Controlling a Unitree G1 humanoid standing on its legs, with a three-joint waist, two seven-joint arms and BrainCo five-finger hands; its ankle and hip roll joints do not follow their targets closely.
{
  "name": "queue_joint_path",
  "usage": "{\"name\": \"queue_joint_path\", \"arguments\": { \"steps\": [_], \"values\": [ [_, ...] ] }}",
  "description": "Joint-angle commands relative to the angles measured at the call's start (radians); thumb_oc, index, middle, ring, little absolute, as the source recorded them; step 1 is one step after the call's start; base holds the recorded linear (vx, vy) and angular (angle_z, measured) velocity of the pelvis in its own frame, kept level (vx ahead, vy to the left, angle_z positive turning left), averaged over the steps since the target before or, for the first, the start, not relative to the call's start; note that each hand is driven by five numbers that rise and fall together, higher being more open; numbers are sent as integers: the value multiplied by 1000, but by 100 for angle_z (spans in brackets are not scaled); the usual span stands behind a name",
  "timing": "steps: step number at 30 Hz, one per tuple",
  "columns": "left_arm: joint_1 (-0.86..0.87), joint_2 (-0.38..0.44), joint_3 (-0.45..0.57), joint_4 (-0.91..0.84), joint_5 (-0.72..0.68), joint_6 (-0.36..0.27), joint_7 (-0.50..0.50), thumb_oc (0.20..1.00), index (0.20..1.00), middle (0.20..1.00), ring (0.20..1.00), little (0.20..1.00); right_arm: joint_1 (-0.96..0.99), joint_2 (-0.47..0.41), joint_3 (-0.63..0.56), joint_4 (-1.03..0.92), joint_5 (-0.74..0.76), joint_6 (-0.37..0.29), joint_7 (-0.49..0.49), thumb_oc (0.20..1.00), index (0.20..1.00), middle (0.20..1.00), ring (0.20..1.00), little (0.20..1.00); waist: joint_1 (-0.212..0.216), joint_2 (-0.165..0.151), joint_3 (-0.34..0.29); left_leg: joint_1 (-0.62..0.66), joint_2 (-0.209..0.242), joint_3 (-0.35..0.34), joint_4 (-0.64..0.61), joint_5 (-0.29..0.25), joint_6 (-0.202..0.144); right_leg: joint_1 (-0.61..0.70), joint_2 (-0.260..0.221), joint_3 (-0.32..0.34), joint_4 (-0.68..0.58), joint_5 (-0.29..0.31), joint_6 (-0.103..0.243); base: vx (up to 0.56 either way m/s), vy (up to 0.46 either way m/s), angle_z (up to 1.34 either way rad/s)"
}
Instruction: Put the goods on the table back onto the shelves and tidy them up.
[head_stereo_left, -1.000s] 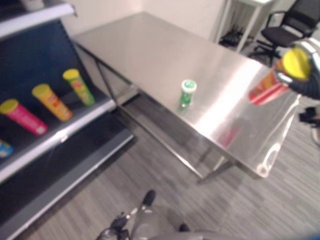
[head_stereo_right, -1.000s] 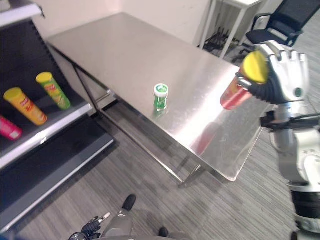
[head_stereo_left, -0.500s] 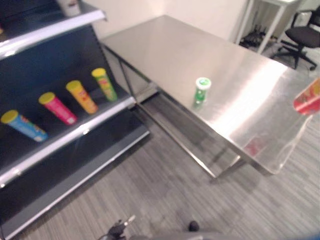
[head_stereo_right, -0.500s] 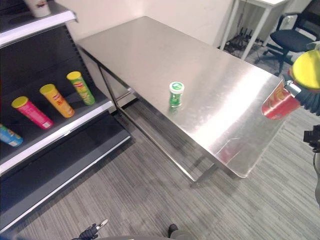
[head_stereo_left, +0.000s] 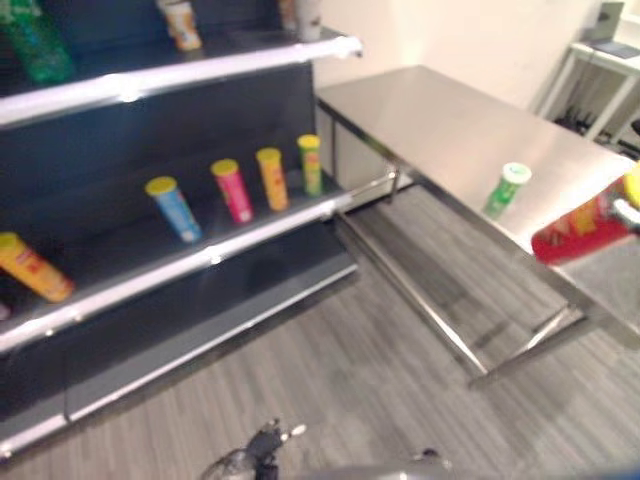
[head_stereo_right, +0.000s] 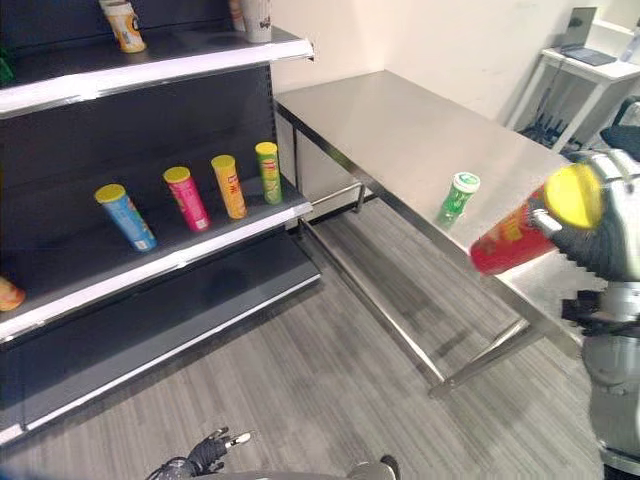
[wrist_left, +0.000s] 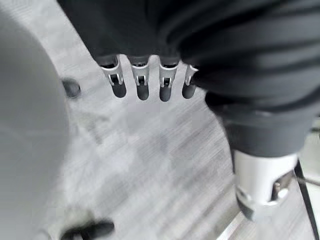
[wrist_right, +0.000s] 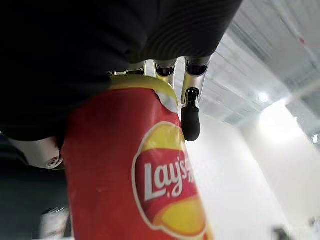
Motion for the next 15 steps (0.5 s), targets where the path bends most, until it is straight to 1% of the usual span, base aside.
{"name": "queue_joint_path", "arguments": {
  "steps": [1, 2, 3, 4, 5, 6, 7, 8, 9, 10, 11, 12, 13, 14, 15],
  "values": [
    [26, 11, 62, -25, 4, -10, -1, 1000, 1000, 1000, 1000, 1000, -134, -6, -54, -60, 49, 4, -13, 200, 200, 200, 200, 200, 21, 17, 68, 159, 72, -26, -90, -61, 33, -152, 22, 90, -153, 104, 58, -105, 133, 27],
    [26, 12, 62, -26, 3, -9, -1, 1000, 1000, 1000, 1000, 1000, -134, -6, -54, -60, 49, 5, -13, 200, 200, 200, 200, 200, 20, 14, 68, 156, 69, -28, -90, -56, 32, -156, 19, 91, -148, 104, 56, -348, 539, 27],
    [50, 1, 106, 21, -34, 6, -16, 1000, 1000, 1000, 1000, 1000, -127, 11, -41, -94, 97, -41, 19, 200, 200, 200, 200, 200, 37, 32, 43, 117, -9, -44, -149, 5, 81, -104, 199, 111, 3, -117, -15, -287, 501, 30],
    [55, -2, 112, 41, -32, 9, -21, 1000, 1000, 1000, 1000, 1000, -125, 19, -31, -103, 121, -59, 28, 200, 200, 200, 200, 200, 41, 34, 34, 113, -28, -46, -163, 14, 90, -81, 250, 111, 29, -163, -27, -300, 584, 40],
    [58, -6, 115, 61, -27, 10, -27, 1000, 1000, 1000, 1000, 1000, -123, 26, -17, -112, 146, -76, 40, 200, 200, 200, 200, 200, 44, 30, 26, 110, -47, -49, -178, 26, 97, -65, 297, 116, 52, -198, -43, -73, 244, 46],
    [57, -9, 119, 78, -25, 13, -37, 1000, 1000, 1000, 1000, 1000, -121, 32, 3, -126, 173, -97, 58, 200, 200, 200, 200, 200, 43, 24, 19, 109, -66, -54, -188, 34, 103, -47, 348, 137, 66, -228, -58, -61, 140, 47],
    [57, -8, 121, 79, -25, 12, -38, 1000, 1000, 1000, 1000, 1000, -121, 33, 4, -127, 174, -97, 59, 200, 200, 200, 200, 200, 43, 22, 18, 107, -67, -53, -190, 39, 103, -51, 348, 138, 66, -225, -59, -32, 112, 16],
    [56, -12, 125, 91, -24, 13, -43, 1000, 1000, 1000, 1000, 1000, -118, 42, 22, -137, 195, -113, 72, 200, 200, 200, 200, 200, 41, 14, 10, 105, -83, -55, -196, 42, 108, -38, 395, 170, 72, -244, -71, -7, 90, 0],
    [56, -16, 127, 97, -25, 11, -47, 1000, 1000, 1000, 1000, 1000, -115, 47, 42, -150, 209, -127, 85, 200, 200, 200, 200, 200, 40, 7, 2, 98, -99, -60, -194, 43, 112, -32, 431, 209, 75, -253, -80, 46, 164, -6],
    [47, -22, 112, 100, -11, 7, -56, 1000, 1000, 1000, 1000, 1000, -102, 54, 92, -184, 241, -155, 129, 200, 200, 200, 200, 200, 39, -7, -2, 92, -136, -84, -181, 39, 124, -20, 463, 269, 52, -256, -110, 49, 116, 3],
    [48, -21, 113, 100, -11, 7, -57, 1000, 1000, 1000, 1000, 1000, -101, 55, 93, -185, 242, -155, 131, 200, 200, 200, 200, 200, 38, -9, -2, 92, -137, -84, -178, 37, 125, -16, 462, 269, 47, -255, -110, 58, 82, 10],
    [38, -24, 106, 105, 0, 1, -50, 1000, 1000, 1000, 1000, 1000, -109, 58, 159, -201, 278, -172, 169, 200, 200, 200, 200, 200, 36, -12, -6, 95, -152, -91, -173, 27, 124, 0, 472, 298, 1, -234, -111, 25, 25, 8],
    [38, -25, 107, 97, -11, -3, -45, 1000, 1000, 1000, 1000, 1000, -122, 49, 198, -207, 298, -181, 180, 200, 200, 200, 200, 200, 38, -10, -3, 90, -153, -82, -153, 18, 124, 5, 466, 297, -23, -219, -113, 21, 25, 10],
    [39, -25, 109, 96, -11, -3, -45, 1000, 1000, 1000, 1000, 1000, -126, 48, 202, -205, 298, -181, 179, 200, 200, 200, 200, 200, 37, -9, -3, 87, -152, -81, -147, 14, 124, 7, 466, 298, -28, -216, -113, 6, 30, 6],
    [38, -26, 106, 82, -22, -7, -44, 1000, 1000, 1000, 1000, 1000, -143, 45, 237, -214, 323, -192, 199, 200, 200, 200, 200, 200, 40, -9, 3, 78, -154, -71, -108, 1, 123, 14, 455, 289, -47, -211, -115, -22, 35, 5]
  ]
}}
